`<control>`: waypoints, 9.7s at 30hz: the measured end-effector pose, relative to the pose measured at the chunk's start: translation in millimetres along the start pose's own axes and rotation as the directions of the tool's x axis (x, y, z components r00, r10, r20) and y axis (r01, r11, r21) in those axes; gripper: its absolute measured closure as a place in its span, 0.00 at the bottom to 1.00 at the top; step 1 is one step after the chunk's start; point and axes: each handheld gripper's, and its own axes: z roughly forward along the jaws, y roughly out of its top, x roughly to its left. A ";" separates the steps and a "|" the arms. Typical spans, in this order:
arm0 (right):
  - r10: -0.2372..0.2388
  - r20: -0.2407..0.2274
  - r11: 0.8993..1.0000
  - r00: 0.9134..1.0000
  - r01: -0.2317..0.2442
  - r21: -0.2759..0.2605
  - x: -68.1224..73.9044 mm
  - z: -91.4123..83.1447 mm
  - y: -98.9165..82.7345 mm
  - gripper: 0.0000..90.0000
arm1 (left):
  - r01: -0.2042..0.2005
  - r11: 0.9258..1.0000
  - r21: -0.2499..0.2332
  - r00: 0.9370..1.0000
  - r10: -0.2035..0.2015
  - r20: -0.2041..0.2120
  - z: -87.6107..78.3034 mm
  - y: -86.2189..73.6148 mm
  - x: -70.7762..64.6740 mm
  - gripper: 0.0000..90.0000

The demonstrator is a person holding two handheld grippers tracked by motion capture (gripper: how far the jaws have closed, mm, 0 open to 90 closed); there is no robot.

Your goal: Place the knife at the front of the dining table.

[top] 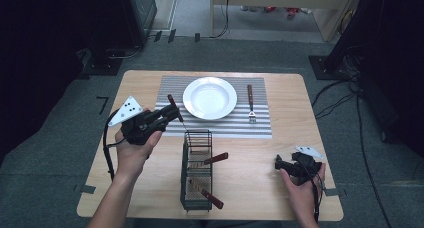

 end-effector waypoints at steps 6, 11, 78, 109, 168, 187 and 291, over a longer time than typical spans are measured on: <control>-0.001 0.000 1.000 1.000 0.001 -0.001 -0.1 0.0 0.0 0.00 | 0.010 0.999 -0.042 1.000 -0.011 -0.019 -9.9 10.5 3.0 0.85; -0.002 -0.001 1.000 1.000 0.002 0.001 0.0 0.0 0.0 0.00 | 0.028 0.997 -0.070 0.998 -0.031 -0.050 -18.8 15.6 8.5 0.85; -0.019 -0.014 1.000 1.000 0.019 -0.001 0.5 0.2 0.1 0.00 | 0.133 0.979 0.155 0.901 -0.055 -0.431 65.9 -38.5 100.7 0.85; -0.020 -0.016 1.000 1.000 0.020 -0.001 0.6 0.3 0.2 0.00 | 0.138 0.967 0.213 0.900 -0.032 -0.436 74.4 -32.7 104.8 0.85; -0.021 -0.017 1.000 1.000 0.021 -0.001 0.5 0.3 0.1 0.00 | 0.331 0.928 0.172 0.825 -0.196 -0.530 160.3 -77.7 179.9 0.85; -0.021 -0.017 1.000 1.000 0.021 -0.001 0.6 0.3 0.1 0.00 | 0.348 0.912 0.216 0.803 -0.171 -0.571 178.1 -95.2 185.6 0.85; -0.026 -0.023 1.000 0.999 0.026 -0.001 1.1 0.2 0.1 0.00 | 0.381 0.900 0.212 0.839 -0.240 -0.488 144.8 -71.9 167.8 0.18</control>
